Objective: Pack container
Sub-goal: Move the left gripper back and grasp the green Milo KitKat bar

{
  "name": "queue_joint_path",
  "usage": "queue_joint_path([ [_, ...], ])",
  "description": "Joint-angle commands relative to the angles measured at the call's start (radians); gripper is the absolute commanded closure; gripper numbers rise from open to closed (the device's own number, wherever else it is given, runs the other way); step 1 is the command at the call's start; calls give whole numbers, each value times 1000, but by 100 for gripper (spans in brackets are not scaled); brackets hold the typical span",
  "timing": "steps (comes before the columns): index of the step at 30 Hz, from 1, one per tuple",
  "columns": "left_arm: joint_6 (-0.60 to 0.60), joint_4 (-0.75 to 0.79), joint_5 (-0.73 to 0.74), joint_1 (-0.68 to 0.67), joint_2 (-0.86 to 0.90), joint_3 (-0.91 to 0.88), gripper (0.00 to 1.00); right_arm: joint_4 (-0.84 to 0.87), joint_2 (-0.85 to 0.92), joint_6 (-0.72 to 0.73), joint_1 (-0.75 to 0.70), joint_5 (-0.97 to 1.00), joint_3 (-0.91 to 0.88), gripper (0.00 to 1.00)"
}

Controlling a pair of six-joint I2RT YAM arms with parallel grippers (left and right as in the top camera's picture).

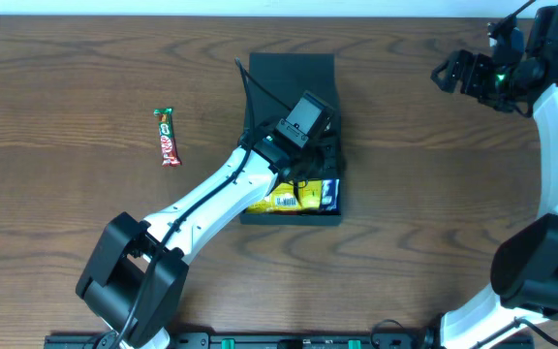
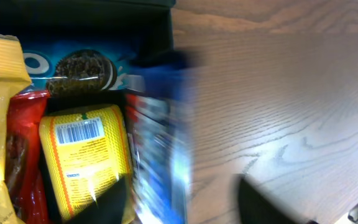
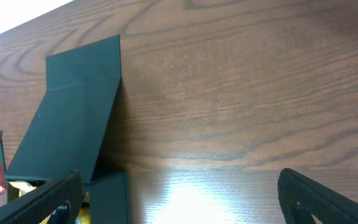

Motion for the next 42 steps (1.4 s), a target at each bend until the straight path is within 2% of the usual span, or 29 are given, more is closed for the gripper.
queue_joint_path([
  [1, -11, -4, 14, 1, 2, 18, 4, -5, 0, -6, -12, -1, 1, 1],
  [8, 53, -4, 11, 7, 0, 58, 5, -7, 0, -6, -12, -1, 1, 1],
  [11, 101, -27, -48, 21, -11, 103, 4, -7, 0, -6, -12, 0, 1, 1],
  [14, 171, -115, -307, 49, -53, 156, 4, -7, 0, -6, -12, -1, 1, 1],
  [18, 188, -223, -767, 107, -115, 177, 5, -6, 0, -6, -12, 0, 1, 1],
  [20, 228, -256, -844, 154, -118, 177, 4, -3, 0, -6, -12, -1, 1, 1],
  [30, 220, -275, -830, 411, 9, 116, 5, 0, 0, -6, -12, -1, 1, 1],
  [34, 221, -233, -713, 475, 101, 116, 4, -2, 0, -6, -12, -1, 1, 1],
  [42, 220, -159, -576, 577, 214, 116, 2, -19, 0, -6, -11, -1, 1, 1],
])
